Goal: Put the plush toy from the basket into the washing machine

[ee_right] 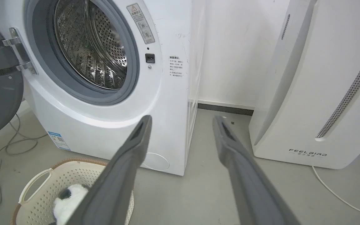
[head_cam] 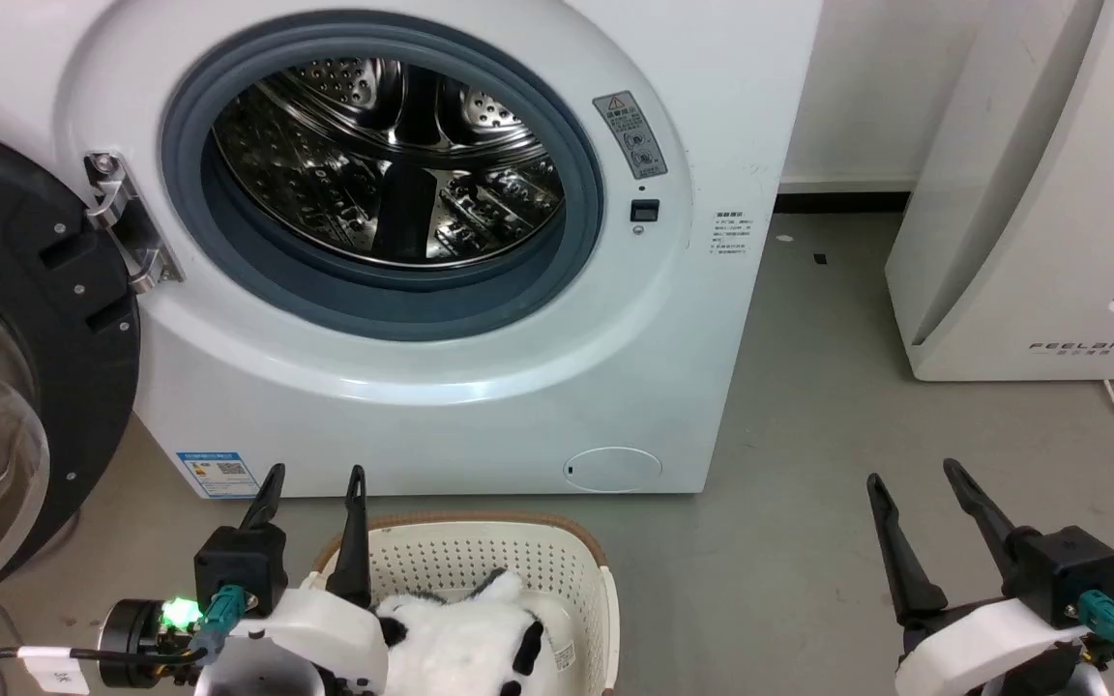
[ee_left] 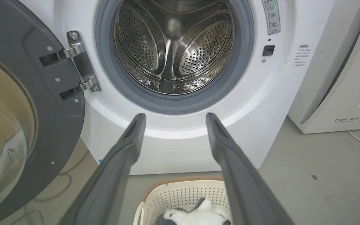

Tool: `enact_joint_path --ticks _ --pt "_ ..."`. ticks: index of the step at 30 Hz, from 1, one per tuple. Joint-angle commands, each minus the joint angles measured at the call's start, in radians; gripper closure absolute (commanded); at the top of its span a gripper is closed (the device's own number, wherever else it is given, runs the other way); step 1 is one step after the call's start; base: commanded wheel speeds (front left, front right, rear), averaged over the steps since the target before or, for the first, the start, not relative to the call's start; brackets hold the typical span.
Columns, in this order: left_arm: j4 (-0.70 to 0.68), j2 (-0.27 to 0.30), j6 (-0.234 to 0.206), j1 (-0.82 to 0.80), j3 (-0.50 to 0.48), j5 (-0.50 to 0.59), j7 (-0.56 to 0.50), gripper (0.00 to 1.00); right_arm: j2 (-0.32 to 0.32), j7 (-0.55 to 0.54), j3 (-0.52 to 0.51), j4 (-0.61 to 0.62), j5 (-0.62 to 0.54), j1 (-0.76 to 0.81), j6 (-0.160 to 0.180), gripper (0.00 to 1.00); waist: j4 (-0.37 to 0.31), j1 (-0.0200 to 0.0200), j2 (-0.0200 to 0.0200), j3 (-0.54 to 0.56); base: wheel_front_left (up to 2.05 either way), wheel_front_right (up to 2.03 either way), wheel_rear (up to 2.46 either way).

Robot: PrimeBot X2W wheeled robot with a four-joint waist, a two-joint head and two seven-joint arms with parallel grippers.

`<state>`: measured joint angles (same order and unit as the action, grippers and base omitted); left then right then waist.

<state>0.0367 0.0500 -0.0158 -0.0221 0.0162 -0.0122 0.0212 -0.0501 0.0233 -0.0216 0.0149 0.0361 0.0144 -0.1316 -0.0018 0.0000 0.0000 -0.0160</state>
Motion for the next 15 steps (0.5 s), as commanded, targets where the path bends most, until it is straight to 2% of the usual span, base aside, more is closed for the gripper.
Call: enact_joint_path --ticks 1,15 --pt "0.014 0.000 -0.006 -0.020 0.002 -0.007 0.012 0.00 0.000 0.011 -0.005 0.010 0.012 -0.009 0.000 0.00 -0.002 0.0000 0.0000 -0.006 0.00 0.00 0.00" --pt "0.209 0.003 0.025 -0.131 0.024 -0.034 0.036 0.00 0.000 0.038 -0.018 0.031 0.046 -0.047 0.000 0.00 -0.019 0.0000 0.0000 -0.093 0.00 0.00 0.00"
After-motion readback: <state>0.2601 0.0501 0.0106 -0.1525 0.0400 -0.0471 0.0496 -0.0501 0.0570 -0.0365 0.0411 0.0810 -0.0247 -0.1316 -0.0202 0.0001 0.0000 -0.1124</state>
